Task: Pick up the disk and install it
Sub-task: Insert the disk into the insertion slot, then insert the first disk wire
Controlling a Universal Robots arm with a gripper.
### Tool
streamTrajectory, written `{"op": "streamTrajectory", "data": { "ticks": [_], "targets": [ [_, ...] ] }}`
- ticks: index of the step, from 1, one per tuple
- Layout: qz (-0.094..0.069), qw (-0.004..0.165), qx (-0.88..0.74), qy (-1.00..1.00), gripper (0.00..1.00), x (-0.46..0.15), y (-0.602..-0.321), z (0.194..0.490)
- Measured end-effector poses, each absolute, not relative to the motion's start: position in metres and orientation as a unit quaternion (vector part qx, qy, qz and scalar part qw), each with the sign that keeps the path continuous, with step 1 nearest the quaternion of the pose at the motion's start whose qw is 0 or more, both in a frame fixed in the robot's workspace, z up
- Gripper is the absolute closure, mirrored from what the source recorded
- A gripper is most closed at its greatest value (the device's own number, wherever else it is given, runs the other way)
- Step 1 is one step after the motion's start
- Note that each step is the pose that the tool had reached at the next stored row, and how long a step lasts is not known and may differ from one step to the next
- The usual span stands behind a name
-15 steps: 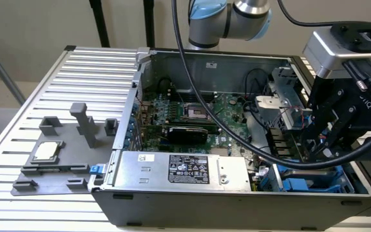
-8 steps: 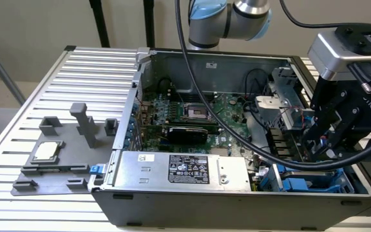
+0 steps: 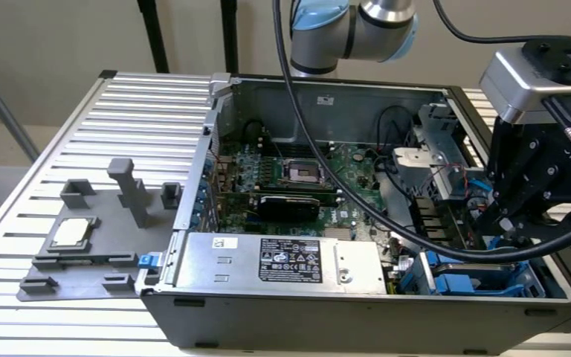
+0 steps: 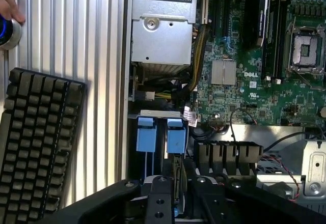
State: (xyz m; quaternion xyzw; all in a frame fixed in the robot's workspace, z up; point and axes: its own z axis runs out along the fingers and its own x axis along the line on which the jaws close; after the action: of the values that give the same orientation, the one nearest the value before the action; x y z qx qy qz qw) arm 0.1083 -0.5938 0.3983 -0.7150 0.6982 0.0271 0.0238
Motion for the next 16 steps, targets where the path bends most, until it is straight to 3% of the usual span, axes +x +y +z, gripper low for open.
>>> {"op": "streamTrajectory", "data": {
  "ticks": [1, 3, 16],
  "targets": [
    [0.027, 0.024, -0.715, 0.698, 0.8, 0.1083, -0.5938, 0.3983],
    [0.027, 0.024, -0.715, 0.698, 0.89, 0.1083, -0.5938, 0.3983],
    [0.027, 0.024, -0.715, 0.698, 0.89, 0.1083, -0.5938, 0.3983]
  ]
}}
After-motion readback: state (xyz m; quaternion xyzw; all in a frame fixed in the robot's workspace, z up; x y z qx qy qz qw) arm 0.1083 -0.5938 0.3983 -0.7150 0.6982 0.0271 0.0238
